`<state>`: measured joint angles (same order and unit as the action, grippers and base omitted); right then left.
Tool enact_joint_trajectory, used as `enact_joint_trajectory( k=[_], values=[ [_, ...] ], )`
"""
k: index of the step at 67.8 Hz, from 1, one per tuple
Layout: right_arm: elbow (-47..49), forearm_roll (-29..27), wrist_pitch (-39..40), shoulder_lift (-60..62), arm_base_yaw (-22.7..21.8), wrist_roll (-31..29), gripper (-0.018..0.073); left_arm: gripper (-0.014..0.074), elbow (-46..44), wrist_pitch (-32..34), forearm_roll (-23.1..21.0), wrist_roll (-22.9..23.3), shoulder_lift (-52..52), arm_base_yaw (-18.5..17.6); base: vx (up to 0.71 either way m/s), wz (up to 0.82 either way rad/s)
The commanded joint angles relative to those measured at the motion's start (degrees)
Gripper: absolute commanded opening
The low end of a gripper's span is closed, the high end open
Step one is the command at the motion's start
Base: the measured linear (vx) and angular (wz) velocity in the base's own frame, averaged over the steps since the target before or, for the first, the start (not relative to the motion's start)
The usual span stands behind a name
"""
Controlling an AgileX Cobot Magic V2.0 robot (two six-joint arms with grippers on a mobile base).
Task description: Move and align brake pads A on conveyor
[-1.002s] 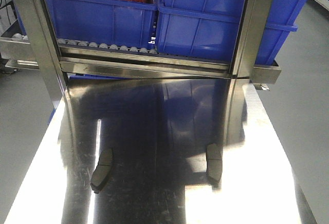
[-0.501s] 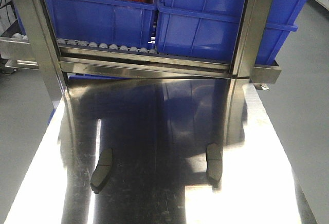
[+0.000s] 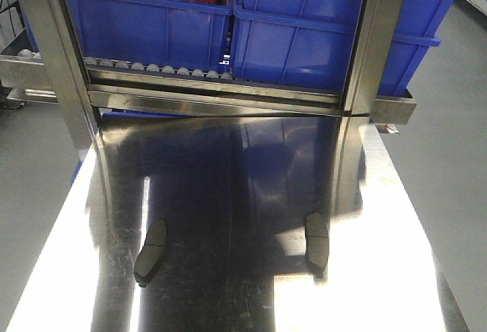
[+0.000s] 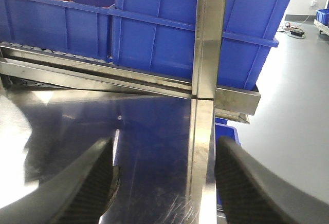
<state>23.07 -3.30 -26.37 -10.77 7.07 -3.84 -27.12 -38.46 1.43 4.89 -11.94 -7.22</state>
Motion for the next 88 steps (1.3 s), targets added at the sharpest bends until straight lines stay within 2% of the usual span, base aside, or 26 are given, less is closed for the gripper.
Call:
enact_joint_trajectory(
  k=[1,29,38,53,68,78,88],
  values=[
    [1.42,0.42,4.17,-0.62,-0.22,-0.59,0.0415,0.0502,-1.35,4.11,-0.05,0.26,-0.92,-0.19,0.00,0.00],
    [1.42,0.42,4.17,-0.62,-0.22,-0.59,0.0415,0.0502,-1.35,5.25,-0.10,0.21,-0.92,-0.19,0.00,0.00],
    [1.42,0.42,4.17,-0.62,-0.22,-0.59,0.0415,0.0502,-2.05,5.67,1.48,0.58,-2.33,-0.19,0.00,0.00],
    [1.42,0.42,4.17,-0.62,-0.22,-0.59,0.0415,0.0502,-8.58,-0.02,0.67,0.72,-21.09,-0.19,0.00,0.00],
    [1.42,0.42,4.11,-0.62,-0.22,-0.59,0.0415,0.0502,-17.28,-5.90,-2.17,0.60,-42.03,-0.19,0.00,0.00],
    [1.42,0.42,4.11,-0.62,-0.22,-0.59,0.0415,0.0502,-21.98,-6.69,-2.23,0.07,-53.34,-0.19,0.00,0.00],
    [1.42,0.42,4.11,-0.62,-0.22,-0.59,0.0415,0.0502,-26.58,-6.75,-6.90,-2.00,-62.01,-1.57,0.00,0.00]
  ],
)
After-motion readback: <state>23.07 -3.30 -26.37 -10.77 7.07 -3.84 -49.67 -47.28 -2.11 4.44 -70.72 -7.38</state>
